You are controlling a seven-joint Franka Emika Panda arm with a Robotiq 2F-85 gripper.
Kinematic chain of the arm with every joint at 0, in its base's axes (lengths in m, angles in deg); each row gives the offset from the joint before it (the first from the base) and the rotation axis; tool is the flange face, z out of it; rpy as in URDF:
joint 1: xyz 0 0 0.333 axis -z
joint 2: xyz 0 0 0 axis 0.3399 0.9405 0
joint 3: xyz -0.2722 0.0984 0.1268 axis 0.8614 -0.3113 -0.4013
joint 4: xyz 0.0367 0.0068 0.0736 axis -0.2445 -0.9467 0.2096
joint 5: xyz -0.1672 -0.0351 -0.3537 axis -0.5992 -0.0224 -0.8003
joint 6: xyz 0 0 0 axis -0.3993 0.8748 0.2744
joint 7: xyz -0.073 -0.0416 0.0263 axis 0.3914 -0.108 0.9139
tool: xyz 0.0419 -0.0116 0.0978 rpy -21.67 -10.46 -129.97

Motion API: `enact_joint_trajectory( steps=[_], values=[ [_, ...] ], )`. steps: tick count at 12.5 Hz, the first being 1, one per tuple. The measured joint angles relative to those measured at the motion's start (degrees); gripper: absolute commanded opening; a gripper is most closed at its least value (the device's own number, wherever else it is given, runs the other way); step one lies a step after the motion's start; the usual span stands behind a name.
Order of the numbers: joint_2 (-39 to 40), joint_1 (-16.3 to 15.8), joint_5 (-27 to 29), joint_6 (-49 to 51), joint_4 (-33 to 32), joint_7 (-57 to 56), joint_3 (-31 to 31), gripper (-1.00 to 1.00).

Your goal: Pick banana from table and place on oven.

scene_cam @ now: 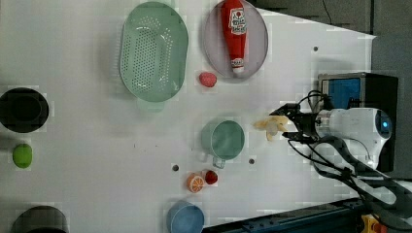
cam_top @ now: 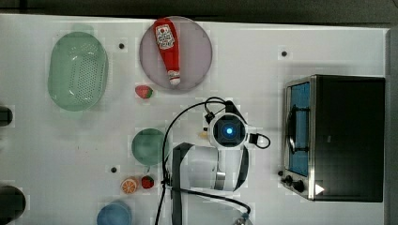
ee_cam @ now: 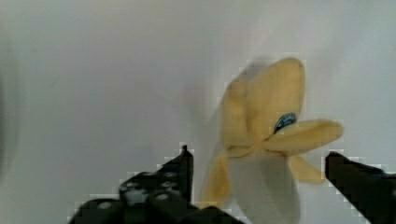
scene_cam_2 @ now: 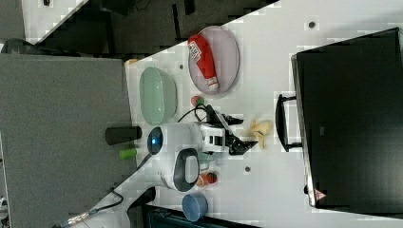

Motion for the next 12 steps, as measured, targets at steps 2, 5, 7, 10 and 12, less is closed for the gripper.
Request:
enact_joint_trajectory(
  steps=[2,5,7,10,12],
  values=[
    [1.59,-0.21,-0.57,-1.23,-0.67,0.07,-0.43,0.18],
    [2.97,-0.49,-0.06,-1.79,-1.90,0.10,0.18,-0.48],
    [2.69,0.09,-0.14,-2.01,-2.01,0.11,-0.35,-0.49],
    [-0.42,0.00,-0.81,-2.35,-1.90,-0.16,-0.32,-0.49],
    [-3.92,0.13,-0.48,-1.34,-0.67,-0.06,-0.81,-0.49]
  ],
)
